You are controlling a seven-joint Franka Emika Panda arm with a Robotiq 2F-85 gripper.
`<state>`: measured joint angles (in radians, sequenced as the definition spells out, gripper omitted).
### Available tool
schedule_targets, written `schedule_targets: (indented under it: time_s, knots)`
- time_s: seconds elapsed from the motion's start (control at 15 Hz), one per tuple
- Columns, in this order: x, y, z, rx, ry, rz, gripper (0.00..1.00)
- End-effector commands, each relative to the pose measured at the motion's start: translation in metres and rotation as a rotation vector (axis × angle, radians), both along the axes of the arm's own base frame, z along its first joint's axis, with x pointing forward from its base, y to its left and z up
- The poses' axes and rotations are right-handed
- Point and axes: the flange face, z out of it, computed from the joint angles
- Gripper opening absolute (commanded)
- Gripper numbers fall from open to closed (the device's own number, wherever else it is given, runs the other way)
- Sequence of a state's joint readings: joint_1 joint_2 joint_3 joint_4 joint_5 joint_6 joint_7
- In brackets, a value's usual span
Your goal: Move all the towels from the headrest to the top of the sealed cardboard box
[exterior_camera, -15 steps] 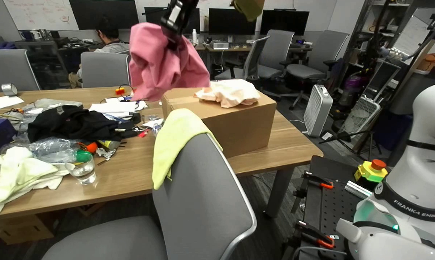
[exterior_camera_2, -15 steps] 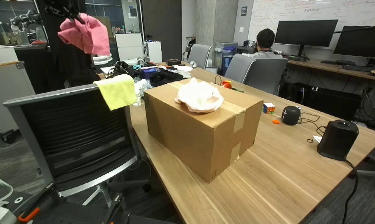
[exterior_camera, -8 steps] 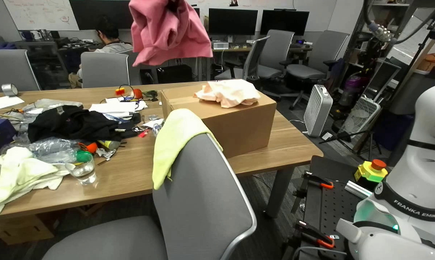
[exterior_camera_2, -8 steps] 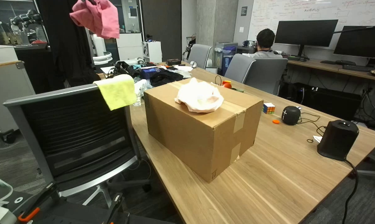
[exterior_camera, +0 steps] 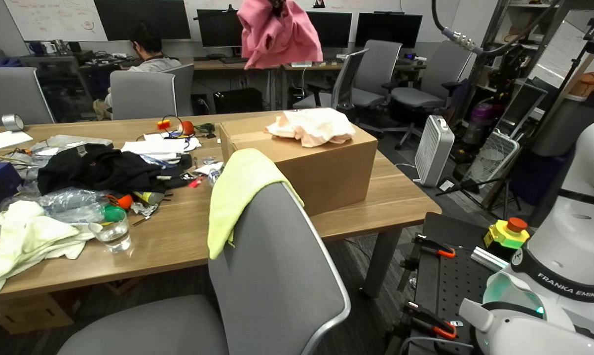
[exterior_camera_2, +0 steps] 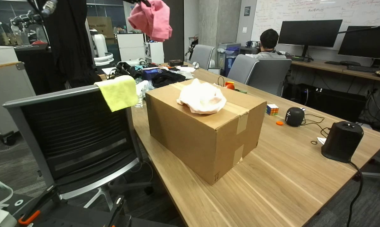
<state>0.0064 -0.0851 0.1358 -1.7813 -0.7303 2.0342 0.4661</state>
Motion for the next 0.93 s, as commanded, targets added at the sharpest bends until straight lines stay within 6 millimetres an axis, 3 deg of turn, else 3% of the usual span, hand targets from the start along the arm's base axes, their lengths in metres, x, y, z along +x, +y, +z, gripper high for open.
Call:
schedule_targets:
  time_s: [0.0, 0.27, 0.53, 0.6, 0.73, 0.87]
  knots:
    - [0.021, -0.053, 0.012, -0.037, -0.048, -0.170, 0.03]
    - [0.025, -0.109, 0.017, -0.071, -0.078, -0.333, 0.03]
    - [0.029, -0.134, 0.017, -0.108, -0.120, -0.447, 0.05]
    - [0.028, -0.137, 0.019, -0.114, -0.121, -0.461, 0.31]
    - [0.032, -0.137, 0.014, -0.110, -0.110, -0.477, 0.39]
    - [0.035, -0.135, 0.009, -0.112, -0.100, -0.478, 0.55]
